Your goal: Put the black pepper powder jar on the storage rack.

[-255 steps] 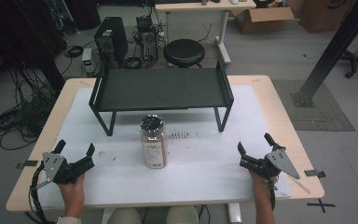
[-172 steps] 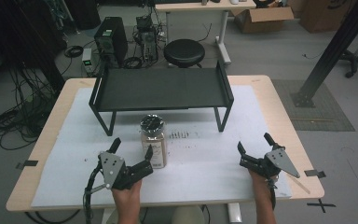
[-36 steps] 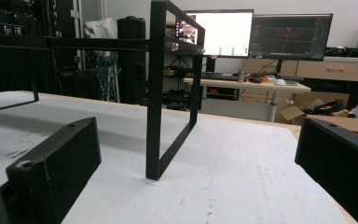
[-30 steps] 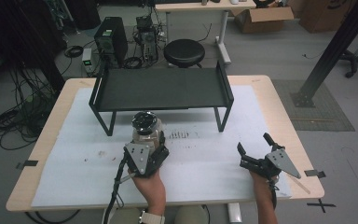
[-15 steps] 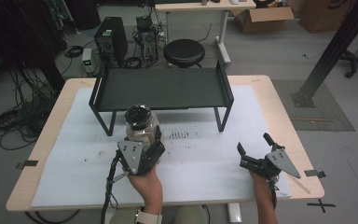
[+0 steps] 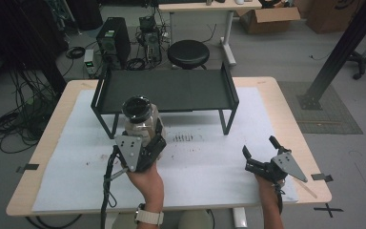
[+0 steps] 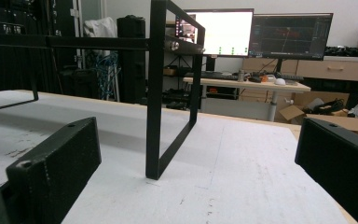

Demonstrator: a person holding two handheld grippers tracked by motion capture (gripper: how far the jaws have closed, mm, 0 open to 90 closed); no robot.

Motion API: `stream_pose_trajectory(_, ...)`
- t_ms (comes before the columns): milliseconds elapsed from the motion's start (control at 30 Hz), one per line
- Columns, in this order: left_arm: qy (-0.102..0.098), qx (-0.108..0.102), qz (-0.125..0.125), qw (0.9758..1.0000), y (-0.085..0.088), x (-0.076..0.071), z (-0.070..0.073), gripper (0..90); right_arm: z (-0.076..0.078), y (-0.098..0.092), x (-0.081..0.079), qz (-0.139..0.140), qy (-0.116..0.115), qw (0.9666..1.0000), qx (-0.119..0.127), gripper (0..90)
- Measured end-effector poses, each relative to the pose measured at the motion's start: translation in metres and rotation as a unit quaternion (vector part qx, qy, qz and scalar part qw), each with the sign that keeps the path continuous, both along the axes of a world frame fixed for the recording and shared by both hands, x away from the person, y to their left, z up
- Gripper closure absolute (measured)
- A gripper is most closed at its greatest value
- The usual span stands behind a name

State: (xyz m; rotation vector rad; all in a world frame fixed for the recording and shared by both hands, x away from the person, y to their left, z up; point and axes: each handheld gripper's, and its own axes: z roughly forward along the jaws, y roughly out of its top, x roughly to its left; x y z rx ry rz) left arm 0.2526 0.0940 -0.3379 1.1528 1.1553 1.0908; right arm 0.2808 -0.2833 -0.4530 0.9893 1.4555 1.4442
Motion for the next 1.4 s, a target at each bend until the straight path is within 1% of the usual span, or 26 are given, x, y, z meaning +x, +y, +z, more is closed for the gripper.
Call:
stream_pose_trajectory(67, -0.002, 0.0, -0.001, 1.0, 0.0, 0.001, 0.002, 25.4, 0.0, 0.0, 0.0, 0.0, 0.0, 1.0, 0.0, 0.0)
stream_pose_trajectory(233, -0.015, 0.002, -0.003, 0.9999, -0.002, 0.007, 0.013, 25.3, 0.0, 0.0, 0.0, 0.0, -0.001, 1.0, 0.001, 0.0)
stream_pose_trajectory(533, -0.03, 0.002, -0.005, 0.9995, -0.003, 0.017, 0.029, 25.3, 0.0, 0.0, 0.0, 0.0, -0.001, 1.0, 0.001, 0.0)
stream_pose_trajectory(667, -0.034, -0.001, -0.005, 0.9994, -0.004, 0.022, 0.036, 25.3, 0.0, 0.0, 0.0, 0.0, 0.001, 1.0, 0.001, 0.0)
stream_pose_trajectory(733, -0.036, 0.001, -0.005, 0.9994, -0.005, 0.024, 0.037, 25.3, 0.0, 0.0, 0.001, 0.001, 0.001, 1.0, 0.001, 0.0)
stream_pose_trajectory(867, -0.042, 0.006, -0.01, 0.9991, -0.009, 0.03, 0.046, 25.3, 0.0, 0.0, 0.001, 0.001, 0.002, 1.0, 0.001, 0.0)
stream_pose_trajectory(900, -0.042, 0.006, -0.01, 0.9991, -0.009, 0.03, 0.046, 25.3, 0.0, 0.0, 0.001, 0.001, 0.002, 1.0, 0.001, 0.0)
stream_pose_trajectory(1000, -0.048, 0.007, -0.014, 0.9987, -0.012, 0.037, 0.054, 25.2, 0.0, 0.0, 0.001, 0.001, 0.002, 1.0, 0.002, 0.0)
stream_pose_trajectory(1100, -0.054, 0.003, -0.017, 0.9984, -0.013, 0.041, 0.061, 25.2, 0.0, -0.001, 0.001, 0.001, 0.002, 1.0, 0.001, 0.0)
stream_pose_trajectory(1200, -0.063, 0.008, -0.017, 0.9979, -0.015, 0.045, 0.069, 25.2, 0.0, 0.0, 0.001, 0.001, 0.003, 1.0, 0.002, 0.0)
stream_pose_trajectory(1367, -0.066, 0.017, -0.017, 0.9975, -0.019, 0.055, 0.076, 25.2, 0.0, 0.0, 0.001, 0.001, 0.004, 1.0, 0.002, 0.0)
stream_pose_trajectory(1400, -0.066, 0.017, -0.017, 0.9975, -0.019, 0.055, 0.076, 25.2, 0.0, 0.0, 0.001, 0.001, 0.004, 1.0, 0.003, 0.0)
